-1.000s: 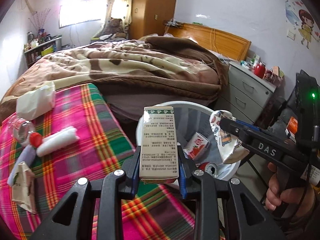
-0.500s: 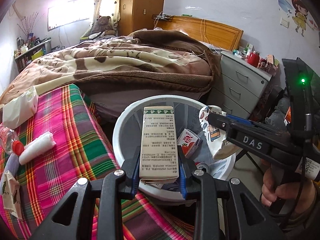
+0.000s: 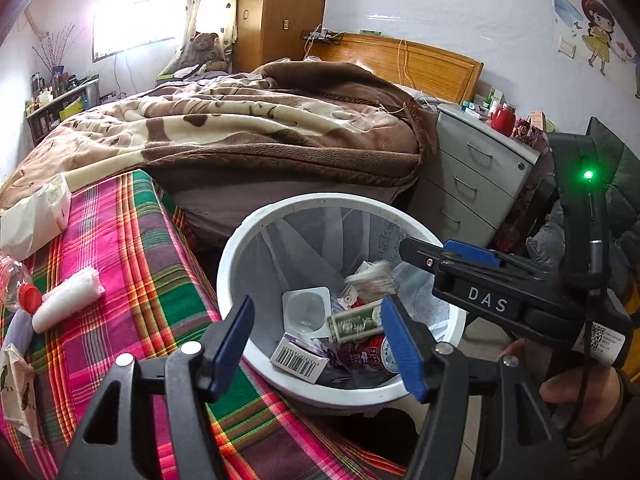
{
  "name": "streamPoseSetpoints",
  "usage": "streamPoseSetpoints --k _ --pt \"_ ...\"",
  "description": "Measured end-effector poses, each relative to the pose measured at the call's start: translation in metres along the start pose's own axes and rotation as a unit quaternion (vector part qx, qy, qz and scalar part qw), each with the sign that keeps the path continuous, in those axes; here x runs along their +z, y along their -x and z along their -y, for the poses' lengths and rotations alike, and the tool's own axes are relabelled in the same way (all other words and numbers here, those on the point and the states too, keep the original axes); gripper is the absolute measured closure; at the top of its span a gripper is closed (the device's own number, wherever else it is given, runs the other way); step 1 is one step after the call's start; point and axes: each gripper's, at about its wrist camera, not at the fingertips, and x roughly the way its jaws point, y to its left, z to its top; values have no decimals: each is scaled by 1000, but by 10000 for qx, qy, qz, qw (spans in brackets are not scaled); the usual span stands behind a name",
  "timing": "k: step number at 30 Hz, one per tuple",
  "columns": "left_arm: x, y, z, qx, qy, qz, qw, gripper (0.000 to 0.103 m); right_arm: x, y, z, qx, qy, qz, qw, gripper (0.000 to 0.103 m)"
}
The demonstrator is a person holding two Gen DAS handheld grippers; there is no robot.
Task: Collect trash
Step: 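Move both open tools back toward the remaining trash on the bed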
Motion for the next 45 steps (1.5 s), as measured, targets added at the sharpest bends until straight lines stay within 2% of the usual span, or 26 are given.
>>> streamPoseSetpoints --k 11,27,34,45 --pt "-5 21 -17 115 155 201 9996 31 0 8 -16 50 157 131 9998 43" --pt "-29 59 -69 540 593 467 9957 30 -8 20 -65 464 659 426 9958 42" --pt "-44 76 -103 841 898 526 9910 30 -11 15 -95 719 907 383 9925 42" --pt "-66 101 -160 1366 1378 604 9791 29 -19 4 -144 1028 1387 240 9847 42"
